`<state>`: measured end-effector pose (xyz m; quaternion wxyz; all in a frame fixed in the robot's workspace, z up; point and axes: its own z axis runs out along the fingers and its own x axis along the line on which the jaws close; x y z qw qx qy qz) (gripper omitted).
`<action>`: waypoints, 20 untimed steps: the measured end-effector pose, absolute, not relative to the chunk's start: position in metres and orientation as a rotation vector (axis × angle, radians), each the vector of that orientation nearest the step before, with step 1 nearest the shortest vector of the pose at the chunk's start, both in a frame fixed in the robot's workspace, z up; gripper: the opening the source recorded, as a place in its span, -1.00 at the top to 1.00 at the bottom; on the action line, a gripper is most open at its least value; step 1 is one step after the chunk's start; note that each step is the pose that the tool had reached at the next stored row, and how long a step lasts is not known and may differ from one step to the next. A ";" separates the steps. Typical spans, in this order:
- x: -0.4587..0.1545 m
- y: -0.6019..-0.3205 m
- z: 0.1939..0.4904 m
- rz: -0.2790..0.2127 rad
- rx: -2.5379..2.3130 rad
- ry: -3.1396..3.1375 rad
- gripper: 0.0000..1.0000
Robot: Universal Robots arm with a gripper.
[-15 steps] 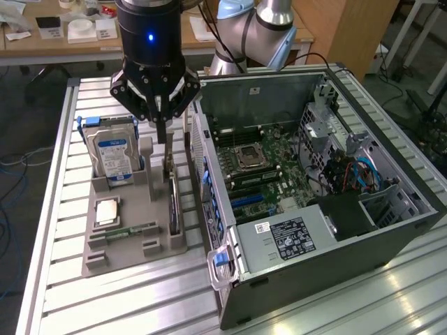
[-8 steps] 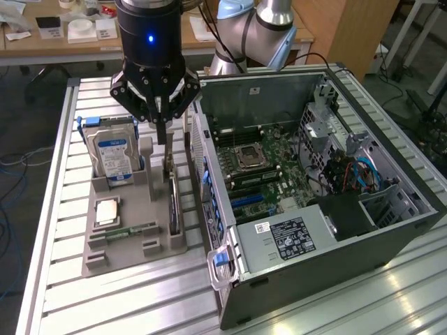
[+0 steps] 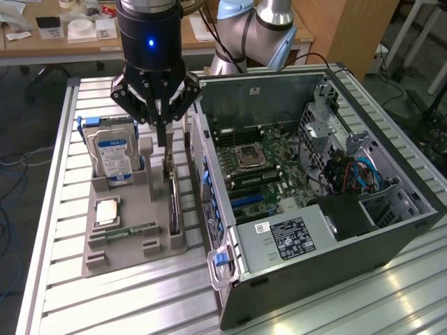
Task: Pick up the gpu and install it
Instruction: 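Pick up the gpu and move the gpu toward the slot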
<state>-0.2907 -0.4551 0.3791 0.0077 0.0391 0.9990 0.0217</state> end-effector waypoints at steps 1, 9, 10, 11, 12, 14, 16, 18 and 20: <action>-0.291 -0.455 0.379 0.068 0.122 3.123 0.79; -0.291 -0.455 0.379 0.068 0.122 3.123 0.79; -0.291 -0.455 0.379 0.068 0.122 3.123 0.79; -0.291 -0.455 0.379 0.068 0.122 3.123 0.77; -0.291 -0.455 0.379 0.068 0.122 3.123 0.66; -0.291 -0.455 0.379 0.068 0.122 3.123 0.53; -0.291 -0.455 0.379 0.068 0.122 3.123 0.41; -0.291 -0.455 0.379 0.068 0.122 3.123 0.29; -0.291 -0.455 0.379 0.068 0.122 3.123 0.17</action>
